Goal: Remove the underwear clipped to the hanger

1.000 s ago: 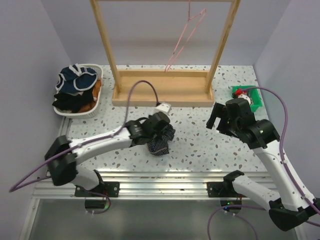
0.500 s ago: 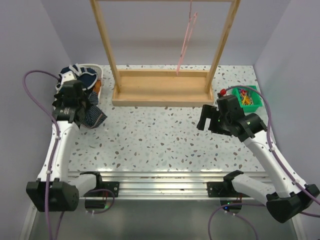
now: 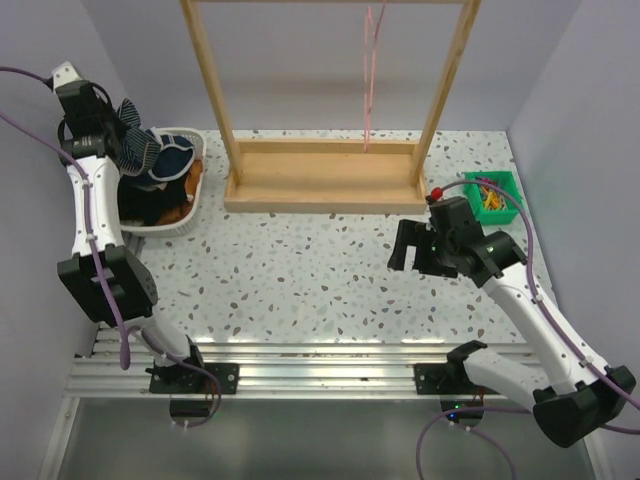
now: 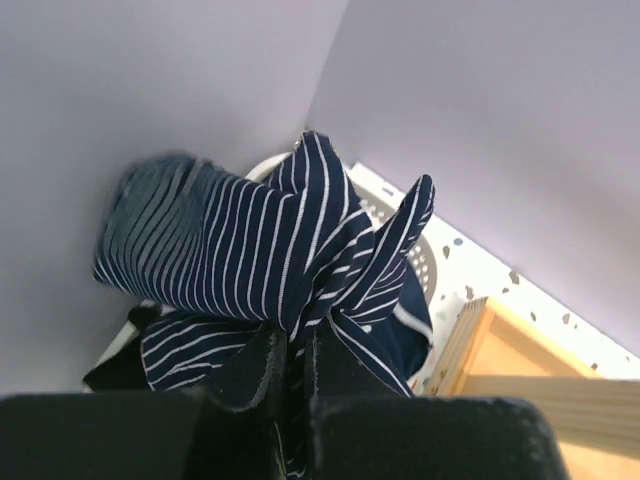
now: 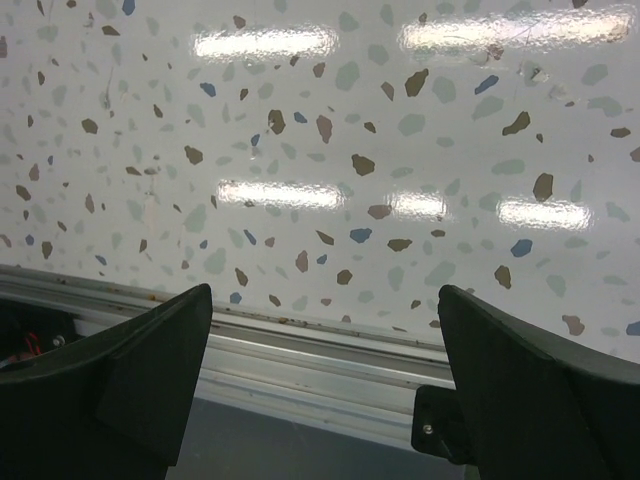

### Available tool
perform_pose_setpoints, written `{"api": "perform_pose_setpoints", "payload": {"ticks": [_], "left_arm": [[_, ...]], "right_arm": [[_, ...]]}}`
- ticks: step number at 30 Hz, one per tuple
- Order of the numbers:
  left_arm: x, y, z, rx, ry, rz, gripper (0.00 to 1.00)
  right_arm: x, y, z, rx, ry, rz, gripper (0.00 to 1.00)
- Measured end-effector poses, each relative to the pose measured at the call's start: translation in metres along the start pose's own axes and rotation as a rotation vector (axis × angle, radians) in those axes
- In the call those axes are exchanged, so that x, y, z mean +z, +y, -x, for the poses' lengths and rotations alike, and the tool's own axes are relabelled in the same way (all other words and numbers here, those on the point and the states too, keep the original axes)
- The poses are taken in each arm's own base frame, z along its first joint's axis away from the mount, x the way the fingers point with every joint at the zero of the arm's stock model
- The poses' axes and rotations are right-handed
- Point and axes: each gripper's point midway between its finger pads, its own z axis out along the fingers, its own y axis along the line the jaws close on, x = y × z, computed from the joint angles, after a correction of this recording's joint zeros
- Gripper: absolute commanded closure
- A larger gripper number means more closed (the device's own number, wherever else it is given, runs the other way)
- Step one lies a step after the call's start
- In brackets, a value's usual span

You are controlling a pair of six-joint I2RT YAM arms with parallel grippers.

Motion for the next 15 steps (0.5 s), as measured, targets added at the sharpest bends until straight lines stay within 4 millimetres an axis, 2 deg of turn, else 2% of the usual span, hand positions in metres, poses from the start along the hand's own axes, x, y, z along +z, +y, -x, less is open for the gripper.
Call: {"api": "perform_pose_setpoints", "payload": {"ticks": [1,3,5,7,8,11,14,15], "left_arm": [[0.008,-0.002,0.006,-0.006,-0.022,-0.01,1.0],[0.024,-0.005,0.006,-0.011,-0.036,-0.032,1.0],[0.044,-0.009,-0.005,-0.012,-0.022,-0.056,1.0],[0.069,-0.013,-0.026,-0.011,0.017,-0.085,1.0],[0.082,-0.014,-0.043,-0.011,0.051,-0.095,1.0],[0.119,-0.008,-0.116,-0.004,0.199,-0.086,1.0],[0.134,-0.003,-0.191,0.018,0.346,-0.064,1.0],[0.138,-0.004,-0.208,0.023,0.379,-0.063,1.0]], "right_arm": [[0.001,0.001,0.0,-0.002,0.002,0.007,0.01],[0.005,0.004,0.0,-0.008,0.015,0.013,0.01],[0.011,0.005,0.0,-0.013,0.033,0.013,0.01],[0.017,0.007,-0.001,-0.017,0.053,0.013,0.01],[0.021,0.007,-0.001,-0.021,0.06,0.011,0.01],[0.028,0.007,0.0,-0.033,0.075,0.003,0.01],[0.034,0.006,0.0,-0.042,0.092,-0.006,0.01],[0.035,0.007,0.0,-0.045,0.097,-0.008,0.01]]}}
